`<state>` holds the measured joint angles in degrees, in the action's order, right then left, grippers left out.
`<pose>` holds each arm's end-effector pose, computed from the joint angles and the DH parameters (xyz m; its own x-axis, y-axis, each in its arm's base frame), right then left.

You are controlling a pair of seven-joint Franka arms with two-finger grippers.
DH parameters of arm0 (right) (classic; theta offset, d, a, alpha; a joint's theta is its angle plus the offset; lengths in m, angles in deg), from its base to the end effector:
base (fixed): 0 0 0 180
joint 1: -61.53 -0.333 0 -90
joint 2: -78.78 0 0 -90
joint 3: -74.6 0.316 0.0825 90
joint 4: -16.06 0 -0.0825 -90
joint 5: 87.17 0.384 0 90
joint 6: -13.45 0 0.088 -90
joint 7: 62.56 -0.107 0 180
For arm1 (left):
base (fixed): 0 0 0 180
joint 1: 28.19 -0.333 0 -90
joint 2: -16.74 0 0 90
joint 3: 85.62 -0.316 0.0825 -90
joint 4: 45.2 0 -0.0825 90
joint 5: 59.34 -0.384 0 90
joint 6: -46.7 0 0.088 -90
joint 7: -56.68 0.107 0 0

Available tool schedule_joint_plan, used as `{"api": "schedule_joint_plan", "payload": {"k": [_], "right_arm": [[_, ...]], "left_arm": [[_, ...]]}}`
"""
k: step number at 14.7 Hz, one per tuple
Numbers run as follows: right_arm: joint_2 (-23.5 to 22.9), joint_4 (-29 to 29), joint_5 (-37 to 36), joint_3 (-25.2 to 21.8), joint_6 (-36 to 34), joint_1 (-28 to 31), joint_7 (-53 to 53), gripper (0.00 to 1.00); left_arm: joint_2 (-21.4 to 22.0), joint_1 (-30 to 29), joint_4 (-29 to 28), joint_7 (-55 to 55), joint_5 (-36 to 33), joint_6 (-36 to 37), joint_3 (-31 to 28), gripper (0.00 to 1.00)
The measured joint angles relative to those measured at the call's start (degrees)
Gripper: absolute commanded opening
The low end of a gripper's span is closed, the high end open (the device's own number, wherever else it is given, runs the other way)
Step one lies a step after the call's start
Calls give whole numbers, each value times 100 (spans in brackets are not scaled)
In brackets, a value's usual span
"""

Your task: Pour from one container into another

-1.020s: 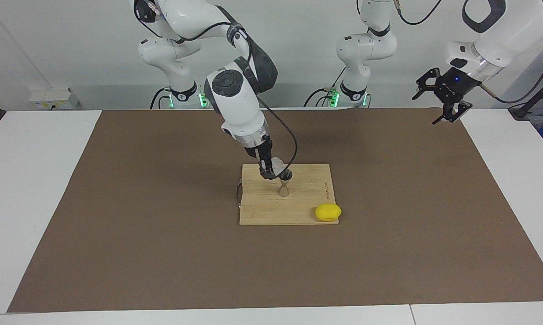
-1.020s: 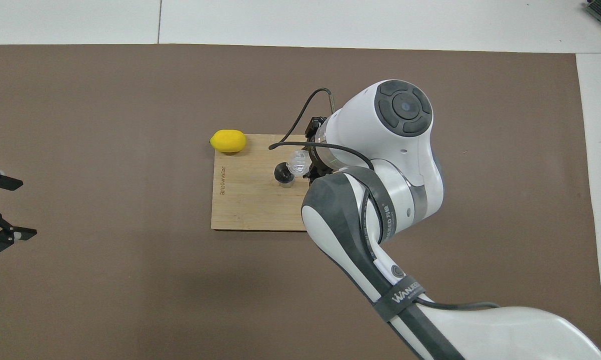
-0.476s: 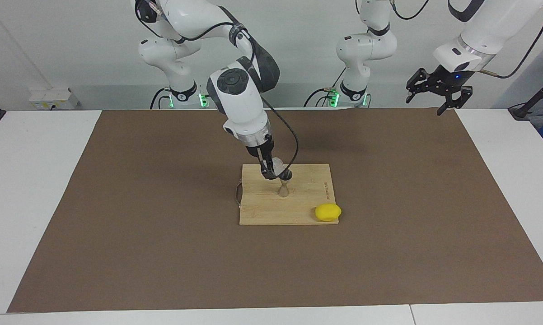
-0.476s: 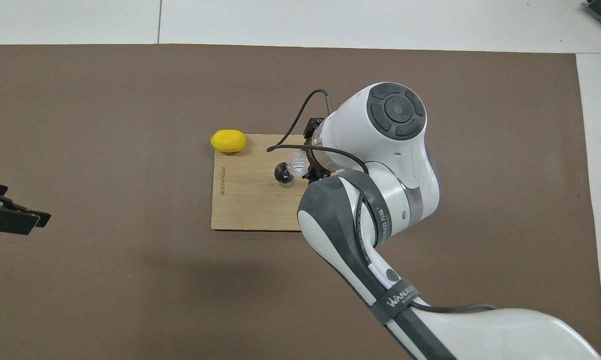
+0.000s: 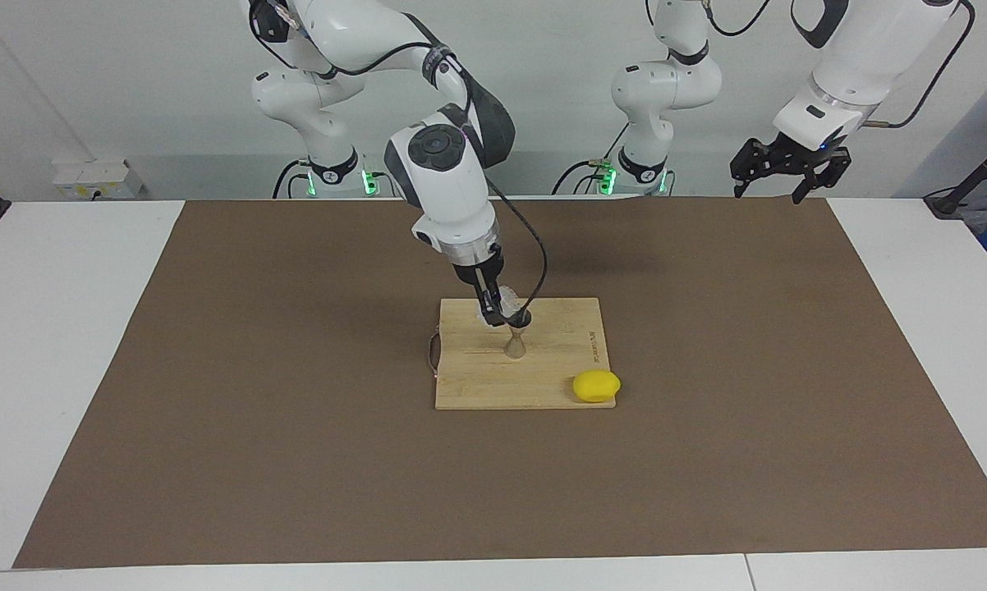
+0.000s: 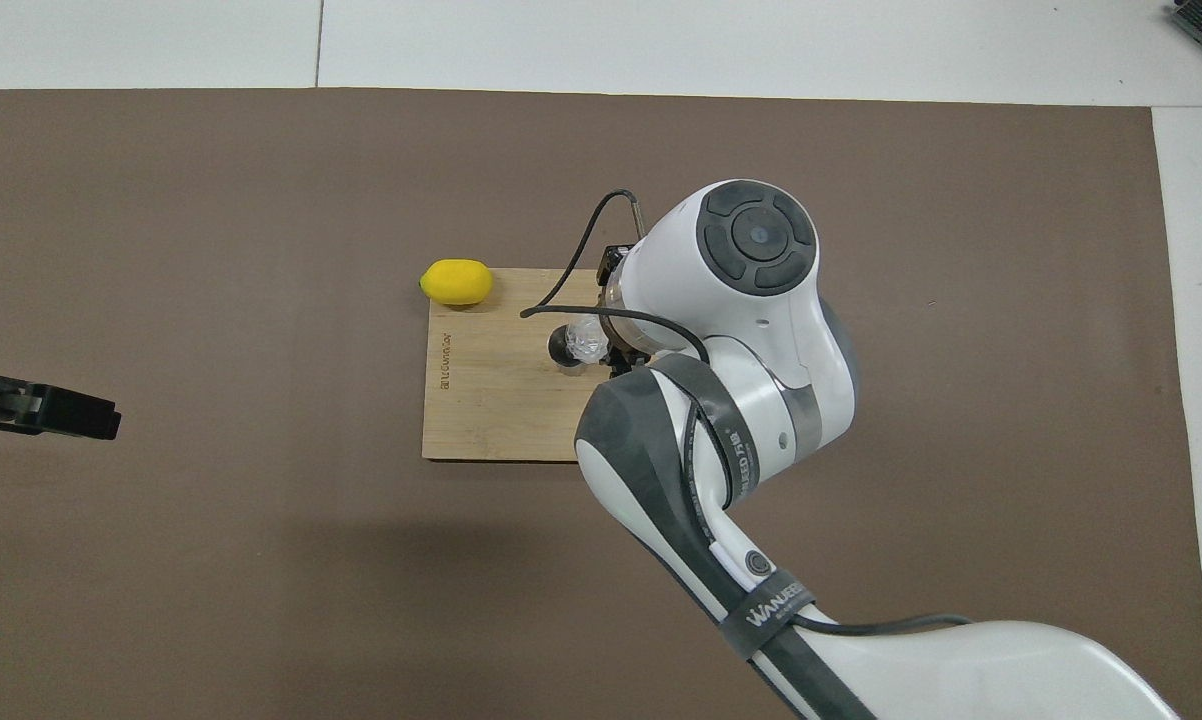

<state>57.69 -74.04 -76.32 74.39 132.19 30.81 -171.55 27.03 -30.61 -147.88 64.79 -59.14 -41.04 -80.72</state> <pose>0.5809 0.3539 0.4426 0.1244 -0.9708 -0.2049 -0.9916 -0.1144 -0.0601 0.4904 -0.0252 0.6109 0.9800 -0.1812 -0.0825 -0.1818 -0.9833 -0.0001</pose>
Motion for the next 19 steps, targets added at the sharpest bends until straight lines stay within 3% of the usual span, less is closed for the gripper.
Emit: {"api": "schedule_joint_plan", "payload": {"k": [15,19], "right_arm": [[-41,7,-348,-4,-5,-11,-1,0],[-41,7,-384,-3,-46,-81,-1,0]], "left_arm": [[45,-23,-40,-142,-22,121,-102,100],[19,-116,-47,-145,-30,-233,-134,100]]}}
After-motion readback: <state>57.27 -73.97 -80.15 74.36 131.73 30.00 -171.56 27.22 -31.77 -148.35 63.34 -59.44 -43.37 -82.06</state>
